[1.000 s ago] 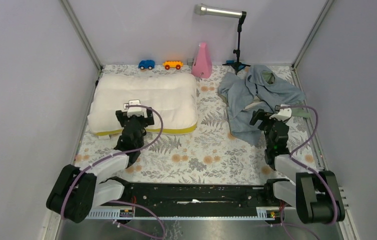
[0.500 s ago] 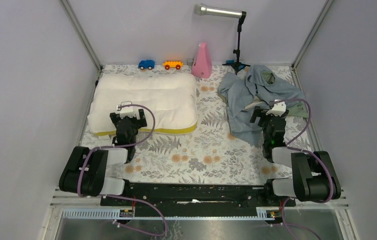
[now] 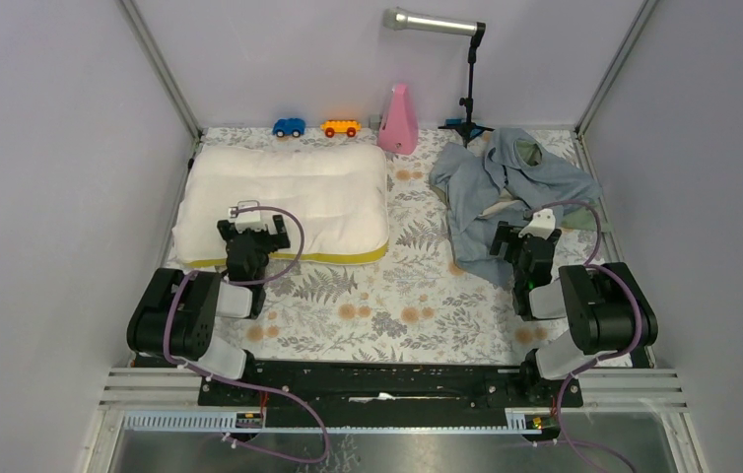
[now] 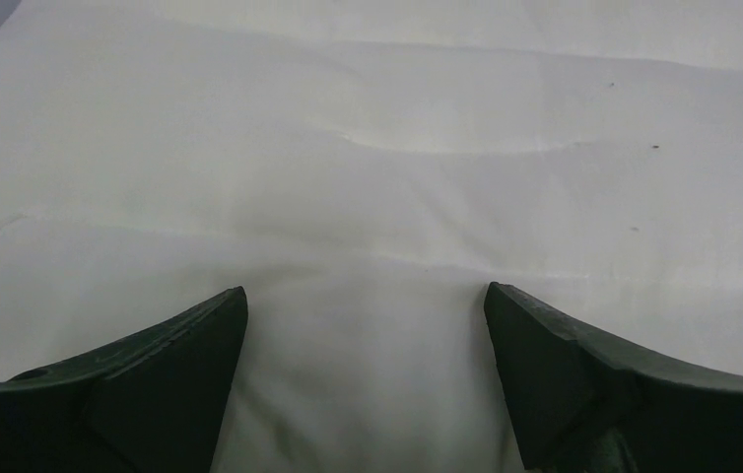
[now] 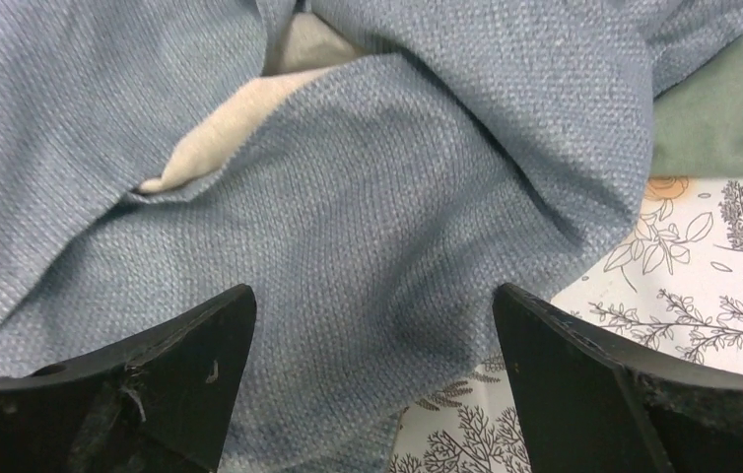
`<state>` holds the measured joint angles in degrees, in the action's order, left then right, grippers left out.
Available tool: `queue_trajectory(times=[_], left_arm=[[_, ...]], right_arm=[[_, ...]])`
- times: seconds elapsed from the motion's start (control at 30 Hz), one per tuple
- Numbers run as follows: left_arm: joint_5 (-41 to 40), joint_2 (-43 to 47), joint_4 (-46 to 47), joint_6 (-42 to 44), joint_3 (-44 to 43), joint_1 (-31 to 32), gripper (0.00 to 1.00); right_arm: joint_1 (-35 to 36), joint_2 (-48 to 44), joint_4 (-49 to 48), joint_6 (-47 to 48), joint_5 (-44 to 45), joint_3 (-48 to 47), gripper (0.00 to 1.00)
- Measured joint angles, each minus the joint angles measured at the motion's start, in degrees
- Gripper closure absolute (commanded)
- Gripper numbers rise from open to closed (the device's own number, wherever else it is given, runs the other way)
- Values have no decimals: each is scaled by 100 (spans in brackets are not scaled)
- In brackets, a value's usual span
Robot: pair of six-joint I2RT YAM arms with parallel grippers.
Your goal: Remove the pillowcase from the pillow
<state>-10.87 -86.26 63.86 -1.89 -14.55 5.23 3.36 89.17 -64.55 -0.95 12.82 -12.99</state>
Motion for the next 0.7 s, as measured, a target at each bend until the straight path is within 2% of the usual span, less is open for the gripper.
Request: queue_trajectory(times=[0.17,0.7], left_arm=[[37,-20,111,-9,13,0,1],[101,-22,142,-11,15,-17,1]], right_arm=[[-4,0,-439,-42,2,74,0],[-114,0,-407,-42,-291,63,0]])
